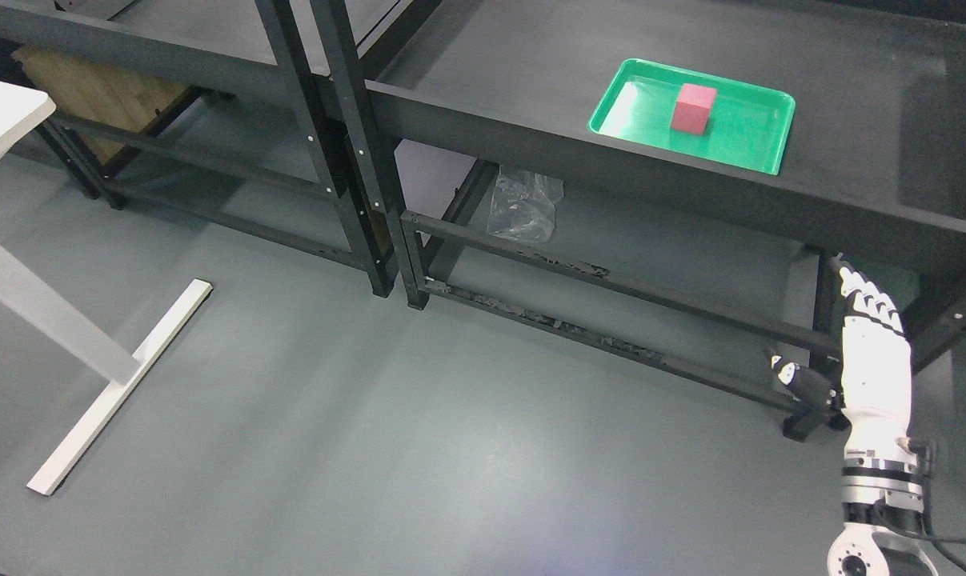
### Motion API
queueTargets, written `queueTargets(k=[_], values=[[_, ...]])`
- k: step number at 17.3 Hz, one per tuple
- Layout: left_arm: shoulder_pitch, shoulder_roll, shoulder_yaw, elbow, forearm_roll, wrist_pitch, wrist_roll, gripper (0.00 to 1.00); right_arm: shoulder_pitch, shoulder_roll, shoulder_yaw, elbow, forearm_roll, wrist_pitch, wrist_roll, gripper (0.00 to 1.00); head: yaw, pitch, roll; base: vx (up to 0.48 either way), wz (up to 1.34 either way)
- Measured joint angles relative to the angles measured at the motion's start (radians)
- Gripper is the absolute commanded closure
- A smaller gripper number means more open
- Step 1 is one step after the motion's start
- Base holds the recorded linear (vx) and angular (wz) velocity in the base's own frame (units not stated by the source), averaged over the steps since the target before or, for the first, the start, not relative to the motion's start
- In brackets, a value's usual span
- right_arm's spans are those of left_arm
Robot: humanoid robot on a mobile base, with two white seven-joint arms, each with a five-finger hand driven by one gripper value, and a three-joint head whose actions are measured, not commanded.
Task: Pick pink block from left shelf to tray
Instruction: 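Drive toward the green tray on the shelf, right hand raised, then reach the right hand to the pink cube in the green tray and grasp it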
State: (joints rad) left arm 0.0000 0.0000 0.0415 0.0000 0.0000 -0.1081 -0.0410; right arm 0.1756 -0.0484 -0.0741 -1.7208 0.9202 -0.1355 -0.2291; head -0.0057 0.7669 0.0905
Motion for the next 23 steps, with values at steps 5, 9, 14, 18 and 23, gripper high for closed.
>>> queueTargets(k=[5, 9, 14, 18, 23], values=[[0.000, 0.000, 0.000, 0.000, 0.000, 0.000, 0.000, 0.00, -0.002, 0.017, 0.001, 0.000, -0.004, -0.002, -0.001, 0.00, 0.0000, 0.000, 0.000, 0.320, 0.07], [0.000, 0.000, 0.000, 0.000, 0.000, 0.000, 0.000, 0.00, 0.007, 0.028, 0.001, -0.001, -0.006, 0.000, -0.005, 0.00, 0.0000, 0.000, 0.000, 0.304, 0.08], [0.000, 0.000, 0.000, 0.000, 0.000, 0.000, 0.000, 0.00, 0.015, 0.036, 0.001, -0.001, -0.007, -0.020, -0.001, 0.00, 0.0000, 0.000, 0.000, 0.269, 0.08], [0.000, 0.000, 0.000, 0.000, 0.000, 0.000, 0.000, 0.00, 0.017, 0.040, 0.000, -0.001, -0.007, -0.021, 0.006, 0.00, 0.0000, 0.000, 0.000, 0.261, 0.02], [0.000, 0.000, 0.000, 0.000, 0.000, 0.000, 0.000, 0.00, 0.013, 0.031, -0.002, -0.001, -0.007, -0.007, 0.069, 0.00, 0.0000, 0.000, 0.000, 0.242, -0.08]])
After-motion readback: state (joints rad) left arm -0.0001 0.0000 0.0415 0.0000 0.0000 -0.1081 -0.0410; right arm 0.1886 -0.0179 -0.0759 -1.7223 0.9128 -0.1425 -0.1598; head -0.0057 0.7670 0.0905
